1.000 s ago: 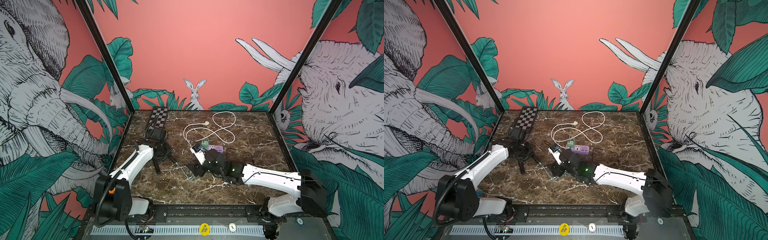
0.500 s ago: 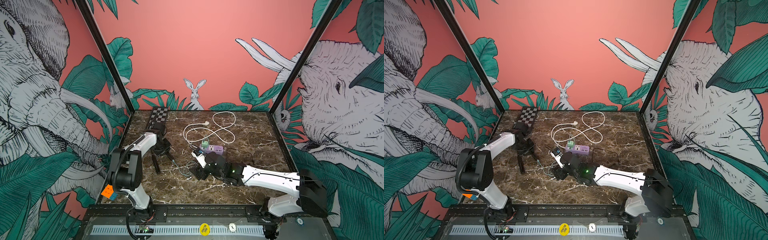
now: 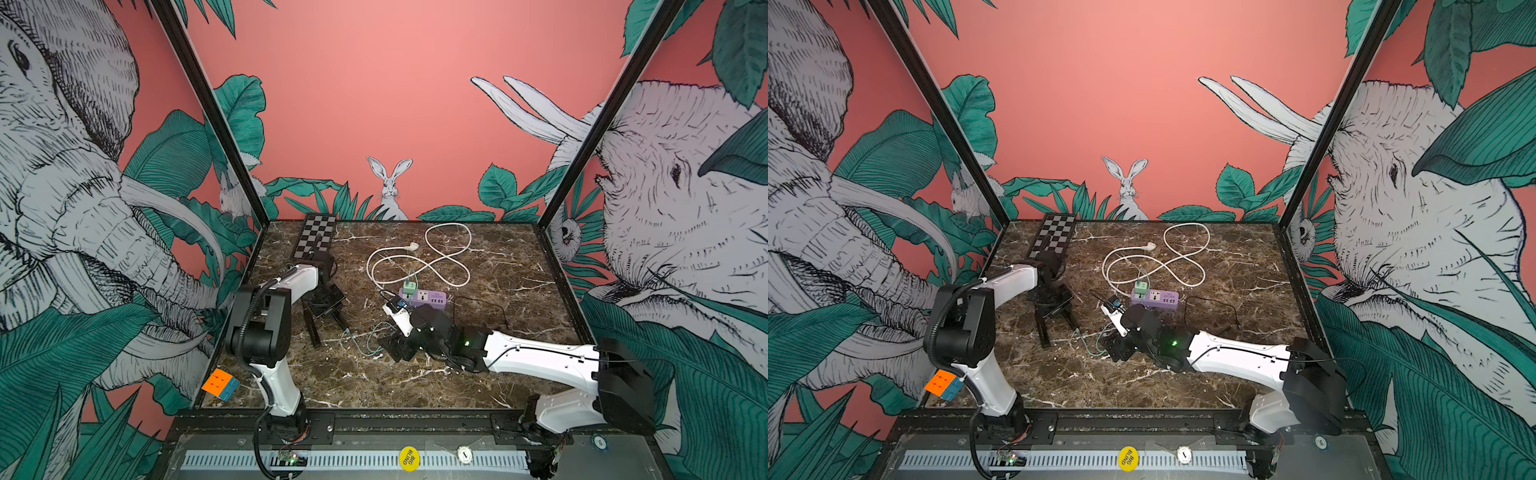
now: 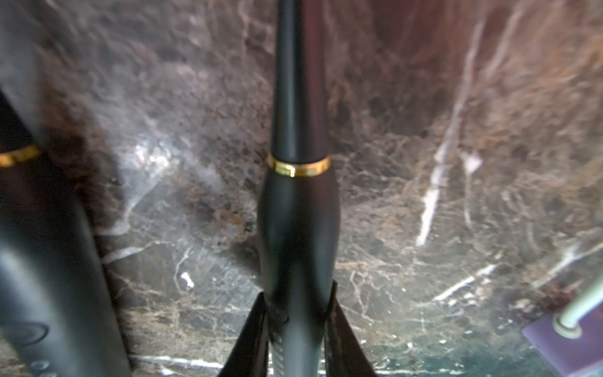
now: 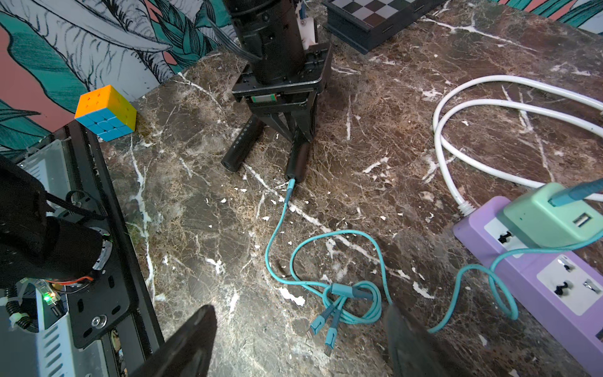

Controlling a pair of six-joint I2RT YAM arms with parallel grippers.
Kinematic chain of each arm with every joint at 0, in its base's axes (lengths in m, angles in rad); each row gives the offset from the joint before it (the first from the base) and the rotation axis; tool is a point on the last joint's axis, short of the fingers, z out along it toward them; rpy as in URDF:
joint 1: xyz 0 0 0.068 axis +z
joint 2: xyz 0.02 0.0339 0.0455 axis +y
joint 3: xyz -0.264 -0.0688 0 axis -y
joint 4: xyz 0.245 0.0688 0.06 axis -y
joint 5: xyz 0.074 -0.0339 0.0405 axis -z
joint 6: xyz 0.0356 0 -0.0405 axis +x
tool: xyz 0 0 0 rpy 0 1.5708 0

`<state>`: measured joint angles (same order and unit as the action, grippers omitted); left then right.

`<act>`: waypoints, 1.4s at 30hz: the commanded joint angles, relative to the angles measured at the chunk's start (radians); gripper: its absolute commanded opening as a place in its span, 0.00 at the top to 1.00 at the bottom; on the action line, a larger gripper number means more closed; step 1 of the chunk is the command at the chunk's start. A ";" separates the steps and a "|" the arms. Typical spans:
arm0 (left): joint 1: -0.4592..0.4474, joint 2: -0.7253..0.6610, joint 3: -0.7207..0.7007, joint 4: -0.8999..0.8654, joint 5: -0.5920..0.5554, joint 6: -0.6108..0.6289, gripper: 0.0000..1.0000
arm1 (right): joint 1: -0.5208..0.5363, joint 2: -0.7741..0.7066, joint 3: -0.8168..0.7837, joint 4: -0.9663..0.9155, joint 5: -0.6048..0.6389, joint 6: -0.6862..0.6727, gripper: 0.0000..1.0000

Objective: Charge the electric toothbrush
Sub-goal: Insert the plug into the socket, then move the plug to the center of the board.

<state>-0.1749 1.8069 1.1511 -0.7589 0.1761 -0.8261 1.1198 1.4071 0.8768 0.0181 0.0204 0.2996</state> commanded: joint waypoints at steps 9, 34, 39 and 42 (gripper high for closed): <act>-0.018 0.007 0.010 -0.049 -0.020 0.019 0.38 | 0.008 -0.021 -0.015 0.028 0.022 0.011 0.13; -0.200 -0.307 0.261 -0.185 -0.200 0.295 0.01 | -0.569 -0.201 -0.055 -0.837 0.227 0.489 0.02; -0.261 -0.395 0.175 -0.088 -0.198 0.277 0.01 | -0.638 -0.092 -0.070 -0.815 0.125 0.481 0.10; -0.289 -0.411 0.155 -0.074 -0.205 0.282 0.01 | -0.637 -0.106 -0.112 -0.772 0.132 0.496 0.11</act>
<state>-0.4488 1.4261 1.3289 -0.8581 0.0082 -0.5587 0.4824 1.3201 0.7868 -0.7479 0.1761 0.7620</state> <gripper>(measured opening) 0.993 0.887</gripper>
